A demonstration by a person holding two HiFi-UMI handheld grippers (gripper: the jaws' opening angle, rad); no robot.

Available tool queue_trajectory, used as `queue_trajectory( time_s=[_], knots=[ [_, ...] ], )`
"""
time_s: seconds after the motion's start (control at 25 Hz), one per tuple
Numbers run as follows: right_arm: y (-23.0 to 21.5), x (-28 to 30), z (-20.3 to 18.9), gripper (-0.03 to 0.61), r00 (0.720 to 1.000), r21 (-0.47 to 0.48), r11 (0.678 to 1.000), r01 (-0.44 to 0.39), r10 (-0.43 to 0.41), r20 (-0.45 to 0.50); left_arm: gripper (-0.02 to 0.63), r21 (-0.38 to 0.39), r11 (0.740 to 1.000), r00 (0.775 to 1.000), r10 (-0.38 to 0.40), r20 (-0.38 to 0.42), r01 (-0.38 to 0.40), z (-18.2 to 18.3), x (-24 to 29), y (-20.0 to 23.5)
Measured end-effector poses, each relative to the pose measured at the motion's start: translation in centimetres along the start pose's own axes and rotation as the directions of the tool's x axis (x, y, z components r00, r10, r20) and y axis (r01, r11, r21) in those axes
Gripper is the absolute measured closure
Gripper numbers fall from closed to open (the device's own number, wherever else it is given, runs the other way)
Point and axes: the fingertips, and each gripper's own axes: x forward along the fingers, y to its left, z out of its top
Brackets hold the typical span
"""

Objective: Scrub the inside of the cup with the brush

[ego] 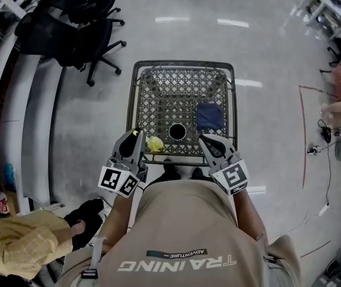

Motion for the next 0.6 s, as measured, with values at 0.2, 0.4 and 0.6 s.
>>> queue_trajectory(
  time_s=[0.2, 0.4, 0.6],
  knots=[
    [0.9, 1.9, 0.1, 0.561, 0.999, 0.008, 1.0, 0.025, -0.024, -0.022, 0.563, -0.018, 0.999, 0.999, -0.051, -0.019, 0.051, -0.1, 0.8, 2.2],
    [1.1, 3.2, 0.0, 0.561, 0.998, 0.013, 0.999, 0.052, -0.051, -0.049, 0.563, -0.037, 0.992, 0.992, -0.118, -0.039, 0.117, -0.8, 1.8, 2.4],
    [1.8, 3.8, -0.2, 0.561, 0.996, -0.007, 0.999, 0.038, -0.038, -0.079, 0.563, -0.052, 0.988, 0.987, -0.149, -0.05, 0.147, -1.5, 2.3, 2.4]
  ],
)
